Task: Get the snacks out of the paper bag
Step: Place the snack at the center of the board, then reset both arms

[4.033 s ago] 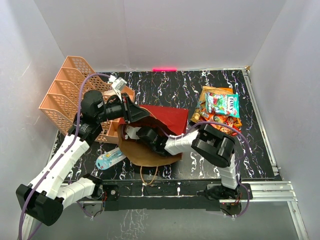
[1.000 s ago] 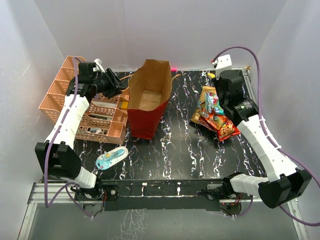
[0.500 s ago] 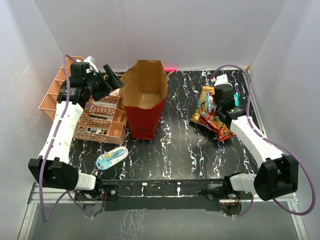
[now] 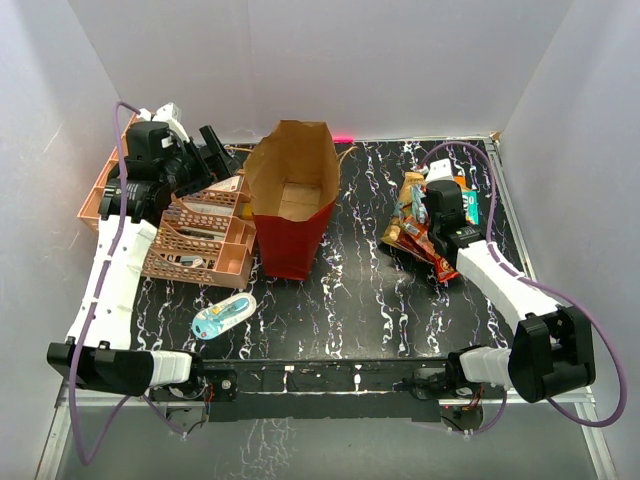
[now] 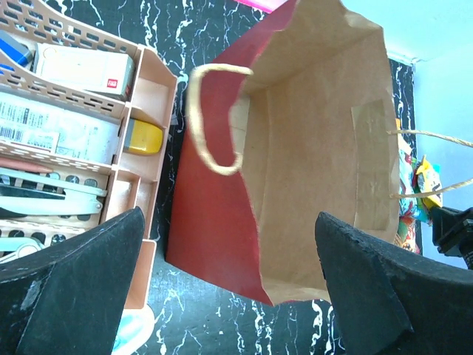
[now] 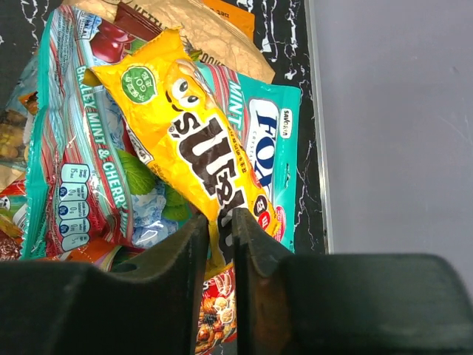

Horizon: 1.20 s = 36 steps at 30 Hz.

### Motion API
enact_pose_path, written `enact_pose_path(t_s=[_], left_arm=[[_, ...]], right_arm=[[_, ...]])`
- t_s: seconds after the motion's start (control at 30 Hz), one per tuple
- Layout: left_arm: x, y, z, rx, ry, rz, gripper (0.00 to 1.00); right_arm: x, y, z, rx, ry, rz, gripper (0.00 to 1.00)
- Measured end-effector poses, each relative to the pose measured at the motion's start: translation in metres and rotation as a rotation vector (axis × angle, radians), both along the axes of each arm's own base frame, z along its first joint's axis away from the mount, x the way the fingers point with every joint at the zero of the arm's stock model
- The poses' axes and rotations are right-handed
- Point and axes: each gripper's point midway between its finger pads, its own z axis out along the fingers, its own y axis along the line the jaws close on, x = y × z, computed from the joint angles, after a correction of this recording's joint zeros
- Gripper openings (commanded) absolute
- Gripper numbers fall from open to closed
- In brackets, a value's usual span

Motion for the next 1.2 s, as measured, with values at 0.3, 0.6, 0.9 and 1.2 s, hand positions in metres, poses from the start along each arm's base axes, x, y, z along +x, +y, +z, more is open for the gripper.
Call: enact_pose_path(t_s=[0.3,0.6,0.9,1.2], left_arm=[[-0.005,-0.008,0.028,0.065,-0.084,-0.045,0.98],[-0.019,-0.023,0.047,0.178,-0.167,-0.117,0.98],[-0.044,-0.04,0.119,0.223,-0.389,-0.203,0.98],[-0.095,-0.011,0.188,0.172,-0.623,-0.12,0.98]], right_arm=[[0.0,0.013,0.005,0.062,-0.015,0.056,0.64],[-0.007,0.035,0.062,0.234,-0.091,0.108,0.98],[-0.09,0.081,0.264,0.643,-0.49,0.383,0.98],[-0.197,0.071,0.382,0.749,-0.821,0.541,0.98]])
